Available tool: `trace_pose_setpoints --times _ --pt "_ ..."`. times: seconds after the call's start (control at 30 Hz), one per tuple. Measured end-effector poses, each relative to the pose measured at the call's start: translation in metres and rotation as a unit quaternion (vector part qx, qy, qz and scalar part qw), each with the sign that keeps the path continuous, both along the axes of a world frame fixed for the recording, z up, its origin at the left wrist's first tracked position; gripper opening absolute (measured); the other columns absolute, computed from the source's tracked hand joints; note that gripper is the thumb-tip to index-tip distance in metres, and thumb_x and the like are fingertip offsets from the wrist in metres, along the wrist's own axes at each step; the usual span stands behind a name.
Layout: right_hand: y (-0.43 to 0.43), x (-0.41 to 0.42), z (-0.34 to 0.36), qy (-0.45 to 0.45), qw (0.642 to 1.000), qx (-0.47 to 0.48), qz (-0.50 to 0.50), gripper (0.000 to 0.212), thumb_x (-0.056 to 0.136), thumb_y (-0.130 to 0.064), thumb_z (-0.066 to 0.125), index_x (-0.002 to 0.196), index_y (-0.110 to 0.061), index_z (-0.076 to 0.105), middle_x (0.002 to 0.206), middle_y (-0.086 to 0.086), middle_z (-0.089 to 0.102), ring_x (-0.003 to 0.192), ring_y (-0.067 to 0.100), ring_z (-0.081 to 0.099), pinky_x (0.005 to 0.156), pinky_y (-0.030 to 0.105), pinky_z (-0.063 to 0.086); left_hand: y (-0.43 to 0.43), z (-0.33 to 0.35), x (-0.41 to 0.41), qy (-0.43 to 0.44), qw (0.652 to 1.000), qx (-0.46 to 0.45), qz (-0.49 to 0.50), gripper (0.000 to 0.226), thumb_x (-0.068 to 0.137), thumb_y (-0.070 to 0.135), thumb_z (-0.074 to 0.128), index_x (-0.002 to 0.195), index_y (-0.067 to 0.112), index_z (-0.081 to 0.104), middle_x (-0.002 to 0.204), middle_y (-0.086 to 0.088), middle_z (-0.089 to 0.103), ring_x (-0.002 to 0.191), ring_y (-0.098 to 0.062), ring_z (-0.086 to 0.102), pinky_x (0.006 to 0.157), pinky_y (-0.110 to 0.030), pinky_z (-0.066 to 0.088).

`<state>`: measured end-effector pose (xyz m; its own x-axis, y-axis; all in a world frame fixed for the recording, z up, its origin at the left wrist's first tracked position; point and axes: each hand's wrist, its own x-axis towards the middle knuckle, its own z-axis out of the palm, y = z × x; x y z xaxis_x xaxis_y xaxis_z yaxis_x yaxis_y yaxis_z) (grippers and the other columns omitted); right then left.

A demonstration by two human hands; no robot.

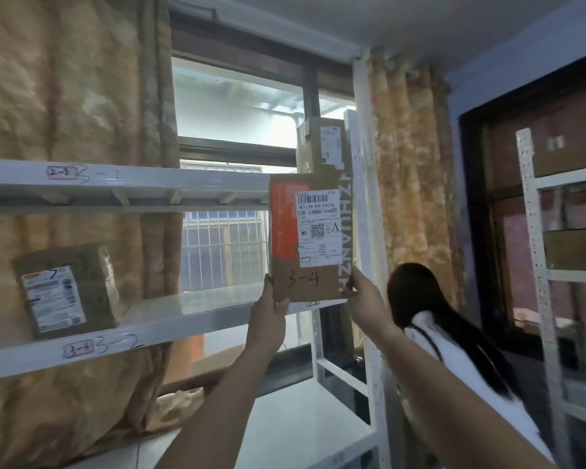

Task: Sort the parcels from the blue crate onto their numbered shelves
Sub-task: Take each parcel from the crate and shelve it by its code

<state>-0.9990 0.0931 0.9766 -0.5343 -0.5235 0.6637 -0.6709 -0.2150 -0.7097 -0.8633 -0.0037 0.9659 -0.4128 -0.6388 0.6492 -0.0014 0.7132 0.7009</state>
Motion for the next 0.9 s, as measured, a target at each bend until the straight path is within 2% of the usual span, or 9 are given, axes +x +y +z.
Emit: trace_pose_setpoints --times 0.13,0.23,0.3,0.43,0.53,0.6,0.67,0.77,0.9 --pt "-0.020 -0.050 0.007 0.009 1.000 -0.002 -0.024 0.035 0.097 0.003 0.034 0.116 -0.015 0.058 0.088 -0.009 0.062 0.079 0.006 0.060 0.071 0.018 0.045 -0.027 -0.005 -0.050 -0.012 1.000 -0.006 -0.015 0.046 0.099 0.014 0.041 0.140 0.032 0.031 0.132 0.009 0.055 0.125 -0.019 0.050 0.103 -0.037 0.040" --pt "-0.045 -0.084 0.010 0.026 0.998 0.017 -0.057 0.027 0.096 0.004 0.037 0.098 -0.015 0.056 0.074 -0.017 0.053 0.067 -0.001 0.054 0.054 0.007 0.043 -0.058 -0.005 -0.084 -0.030 0.999 -0.020 -0.011 0.042 0.098 0.017 0.041 0.136 0.033 0.032 0.121 0.015 0.057 0.115 -0.015 0.055 0.086 -0.023 0.042" --pt "-0.062 -0.107 0.014 0.031 0.996 0.027 -0.074 0.024 0.096 0.002 0.038 0.090 -0.016 0.053 0.074 -0.015 0.055 0.066 0.001 0.055 0.050 0.006 0.042 -0.080 -0.001 -0.106 -0.054 0.998 -0.041 0.012 0.041 0.098 0.020 0.041 0.136 0.032 0.031 0.126 0.009 0.059 0.101 -0.010 0.057 0.073 -0.016 0.041" --pt "-0.092 -0.150 0.019 0.014 0.996 0.020 -0.082 0.023 0.097 0.000 0.041 0.090 -0.013 0.058 0.083 -0.004 0.062 0.073 0.009 0.059 0.061 0.010 0.047 -0.120 0.014 -0.149 -0.087 0.992 -0.082 0.038 0.041 0.097 0.024 0.044 0.133 0.035 0.029 0.127 0.009 0.059 0.090 -0.001 0.051 0.058 -0.008 0.032" --pt "-0.111 -0.177 0.014 0.001 0.997 0.008 -0.075 0.022 0.097 0.000 0.042 0.105 -0.005 0.062 0.096 0.005 0.069 0.085 0.017 0.066 0.082 0.032 0.056 -0.139 0.014 -0.178 -0.086 0.991 -0.092 0.043 0.043 0.096 0.019 0.045 0.134 0.033 0.029 0.118 0.007 0.062 0.084 -0.004 0.053 0.056 -0.010 0.034" --pt "-0.123 -0.196 0.011 0.000 0.997 0.011 -0.070 0.023 0.097 0.000 0.042 0.106 -0.003 0.063 0.098 0.007 0.070 0.088 0.021 0.067 0.083 0.034 0.055 -0.149 0.010 -0.195 -0.096 0.990 -0.086 0.052 0.044 0.096 0.017 0.046 0.135 0.030 0.030 0.109 0.007 0.062 0.072 -0.004 0.055 0.052 -0.012 0.039" --pt "-0.135 -0.214 0.010 0.005 0.998 0.020 -0.066 0.024 0.096 0.001 0.042 0.105 -0.004 0.064 0.098 0.007 0.070 0.089 0.022 0.067 0.083 0.034 0.055 -0.158 0.009 -0.210 -0.107 0.989 -0.084 0.063 0.043 0.096 0.018 0.045 0.136 0.025 0.031 0.110 0.003 0.063 0.071 -0.009 0.060 0.056 -0.018 0.047" --pt "-0.153 -0.239 0.014 0.022 0.997 0.036 -0.061 0.030 0.093 0.005 0.040 0.108 -0.006 0.064 0.098 0.003 0.070 0.089 0.020 0.067 0.083 0.034 0.056 -0.168 0.009 -0.229 -0.119 0.986 -0.081 0.080 0.039 0.097 0.020 0.043 0.134 0.020 0.033 0.113 -0.007 0.065 0.088 -0.025 0.065 0.069 -0.030 0.050" --pt "-0.178 -0.270 0.019 0.039 0.998 0.022 -0.045 0.029 0.092 0.007 0.043 0.099 -0.011 0.065 0.074 -0.012 0.061 0.073 0.011 0.061 0.065 0.018 0.046 -0.184 0.010 -0.253 -0.131 0.984 -0.063 0.105 0.036 0.097 0.021 0.044 0.132 0.018 0.035 0.119 -0.008 0.064 0.100 -0.027 0.062 0.085 -0.039 0.051"
